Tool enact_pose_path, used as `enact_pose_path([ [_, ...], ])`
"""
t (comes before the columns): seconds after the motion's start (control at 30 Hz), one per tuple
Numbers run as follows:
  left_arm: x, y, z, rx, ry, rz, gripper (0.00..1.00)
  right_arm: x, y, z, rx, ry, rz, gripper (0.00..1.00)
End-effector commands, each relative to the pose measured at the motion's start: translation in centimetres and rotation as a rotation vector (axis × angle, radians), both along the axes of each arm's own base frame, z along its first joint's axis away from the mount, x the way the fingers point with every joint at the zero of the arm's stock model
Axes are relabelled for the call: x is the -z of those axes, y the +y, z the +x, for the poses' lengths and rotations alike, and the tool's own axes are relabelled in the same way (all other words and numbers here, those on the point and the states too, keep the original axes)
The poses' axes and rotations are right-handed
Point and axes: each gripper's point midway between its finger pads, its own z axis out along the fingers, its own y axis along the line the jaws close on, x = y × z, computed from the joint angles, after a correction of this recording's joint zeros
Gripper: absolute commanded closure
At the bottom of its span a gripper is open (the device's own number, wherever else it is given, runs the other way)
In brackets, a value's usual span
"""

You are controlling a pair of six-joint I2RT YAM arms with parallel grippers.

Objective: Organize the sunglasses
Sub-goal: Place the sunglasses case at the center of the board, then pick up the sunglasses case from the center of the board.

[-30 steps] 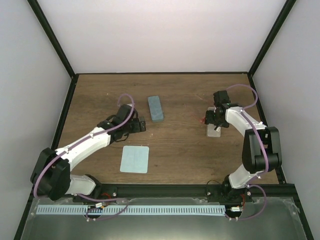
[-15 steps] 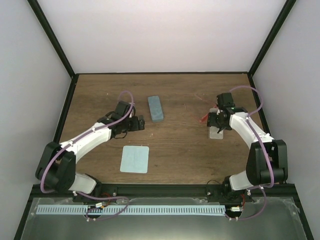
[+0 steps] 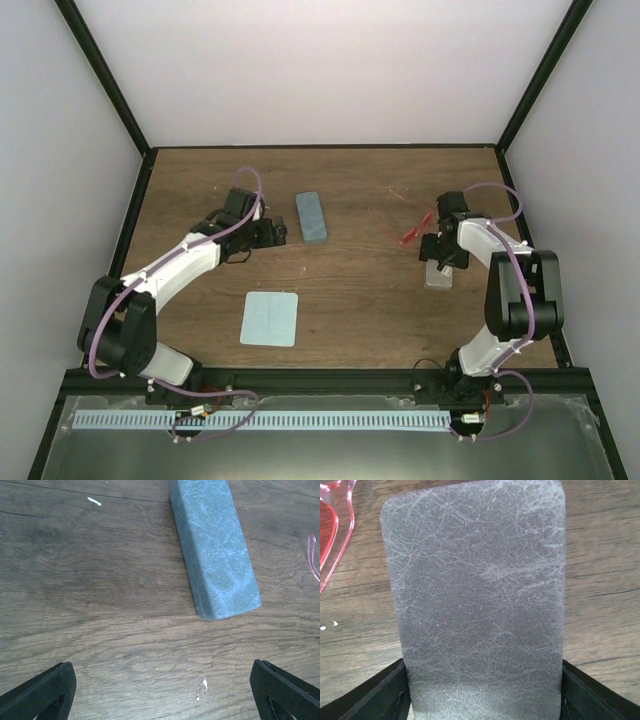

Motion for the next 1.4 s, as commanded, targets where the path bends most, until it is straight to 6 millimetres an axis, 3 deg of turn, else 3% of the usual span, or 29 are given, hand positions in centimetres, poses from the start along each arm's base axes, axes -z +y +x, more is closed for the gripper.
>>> enact_pose_path([
  [0.0, -0.2, 0.7, 0.4, 0.011, -0.003, 0.001, 0.03, -2.5, -0.2, 2.6, 0.016, -0.069, 0.005, 0.20],
  [0.1, 0.0, 1.2, 0.5, -0.011, 0.001, -0.013, 0.03, -4.8, 0.5, 3.7, 0.004, -0.117, 0.029, 0.11],
  [0.2, 0.2, 1.9, 0.6, -0.052, 0.012, -0.052, 0.03, -8.1, 3.0, 5.5, -0.040, -0.196, 0.061, 0.10],
  [0.27, 0.4, 2.9, 0.8, -0.091, 0.023, -0.072, 0.03, -10.0, 6.0, 6.7, -0.089, -0.247, 0.081, 0.09],
  [0.37, 1.2, 5.3, 0.9, -0.157, 0.049, -0.106, 0.03, -11.6, 12.1, 8.2, -0.171, -0.296, 0.151, 0.07],
  [0.5, 1.6, 8.1, 1.0, -0.225, 0.071, -0.130, 0.03, -10.6, 20.3, 9.4, -0.290, -0.266, 0.187, 0.05],
  [0.6, 1.3, 8.9, 0.9, -0.232, 0.065, -0.136, 0.03, -9.6, 24.9, 10.1, -0.354, -0.254, 0.163, 0.05],
  [0.8, 1.4, 9.5, 0.7, -0.219, 0.072, -0.115, 0.03, -6.9, 30.8, 11.9, -0.445, -0.219, 0.136, 0.00],
  [1.03, 1.6, 10.7, 0.0, -0.209, 0.081, -0.081, 0.03, -3.5, 34.0, 11.8, -0.497, -0.153, 0.144, 0.01],
  [1.23, 1.8, 11.4, -0.3, -0.204, 0.091, -0.073, 0.03, -0.7, 34.0, 11.4, -0.489, -0.105, 0.120, 0.06],
  [1.37, 2.3, 11.4, -0.6, -0.202, 0.104, -0.081, 0.03, -0.5, 34.0, 11.6, -0.487, -0.104, 0.112, 0.10],
])
